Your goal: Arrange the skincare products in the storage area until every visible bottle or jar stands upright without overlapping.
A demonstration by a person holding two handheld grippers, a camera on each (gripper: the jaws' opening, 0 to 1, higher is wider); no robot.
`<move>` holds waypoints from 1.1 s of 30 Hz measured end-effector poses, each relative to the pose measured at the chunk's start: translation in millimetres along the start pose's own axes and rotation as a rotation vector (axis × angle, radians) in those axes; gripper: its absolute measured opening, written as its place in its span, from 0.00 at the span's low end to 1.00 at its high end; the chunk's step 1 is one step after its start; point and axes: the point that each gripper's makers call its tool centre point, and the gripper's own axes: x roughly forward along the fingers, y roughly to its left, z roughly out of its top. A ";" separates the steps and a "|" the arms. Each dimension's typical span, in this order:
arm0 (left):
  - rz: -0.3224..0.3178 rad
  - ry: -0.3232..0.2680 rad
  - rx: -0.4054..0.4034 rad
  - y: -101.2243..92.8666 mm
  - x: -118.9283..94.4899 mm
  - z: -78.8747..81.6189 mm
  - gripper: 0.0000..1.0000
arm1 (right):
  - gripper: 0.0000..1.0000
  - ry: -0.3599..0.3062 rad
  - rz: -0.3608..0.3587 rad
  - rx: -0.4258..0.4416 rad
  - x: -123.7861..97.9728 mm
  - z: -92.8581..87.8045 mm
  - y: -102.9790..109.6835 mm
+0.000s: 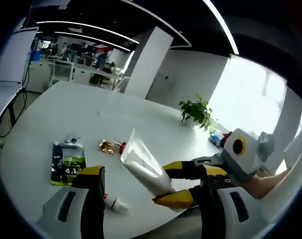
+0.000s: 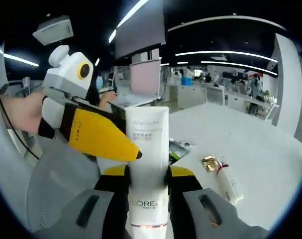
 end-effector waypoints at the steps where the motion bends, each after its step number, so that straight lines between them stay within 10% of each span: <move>1: -0.003 -0.002 0.000 -1.3 -0.3 0.2 0.65 | 0.29 -0.005 0.003 0.002 -0.5 1.0 0.9; 33: -0.017 -0.041 0.064 -5.6 0.0 14.7 0.13 | 0.29 -0.070 0.019 0.033 -1.9 19.4 22.0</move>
